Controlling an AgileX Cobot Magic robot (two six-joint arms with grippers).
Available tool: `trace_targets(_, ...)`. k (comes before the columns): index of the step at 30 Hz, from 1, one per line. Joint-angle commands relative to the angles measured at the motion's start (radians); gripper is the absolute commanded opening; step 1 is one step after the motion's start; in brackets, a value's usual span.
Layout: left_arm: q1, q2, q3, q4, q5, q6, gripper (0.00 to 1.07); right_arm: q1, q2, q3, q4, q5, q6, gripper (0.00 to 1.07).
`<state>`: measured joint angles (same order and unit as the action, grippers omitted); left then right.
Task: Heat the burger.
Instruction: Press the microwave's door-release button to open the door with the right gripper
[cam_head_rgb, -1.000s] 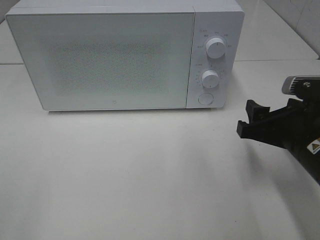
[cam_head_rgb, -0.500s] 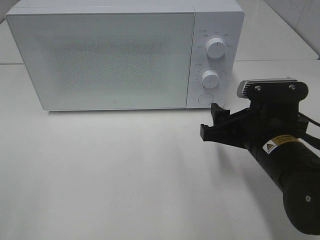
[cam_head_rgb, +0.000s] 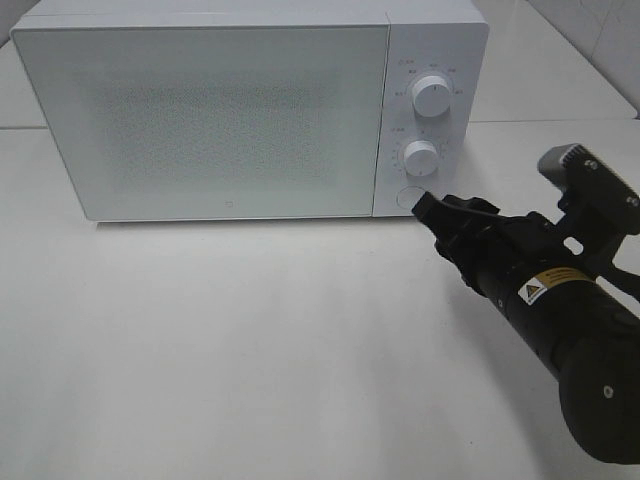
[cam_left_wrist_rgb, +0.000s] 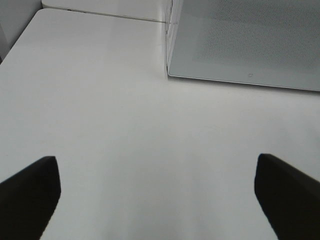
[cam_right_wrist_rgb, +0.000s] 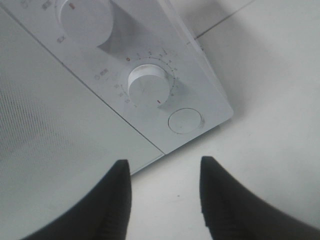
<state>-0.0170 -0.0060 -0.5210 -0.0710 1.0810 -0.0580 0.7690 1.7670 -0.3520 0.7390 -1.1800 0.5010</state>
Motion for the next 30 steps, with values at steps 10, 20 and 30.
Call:
trace_targets(10, 0.000, -0.017, 0.003, -0.002, -0.012, 0.003, 0.98, 0.000, 0.003, -0.010, 0.004, -0.003, 0.638, 0.10)
trace_targets(20, 0.000, -0.017, 0.003, -0.002, -0.012, 0.003, 0.98, -0.001, 0.003, -0.024, 0.138, 0.000, 0.738, 0.00)
trace_targets(30, 0.000, -0.017, 0.003, -0.002, -0.012, 0.003, 0.98, -0.001, 0.088, -0.119, 0.144, 0.022, 0.761, 0.00)
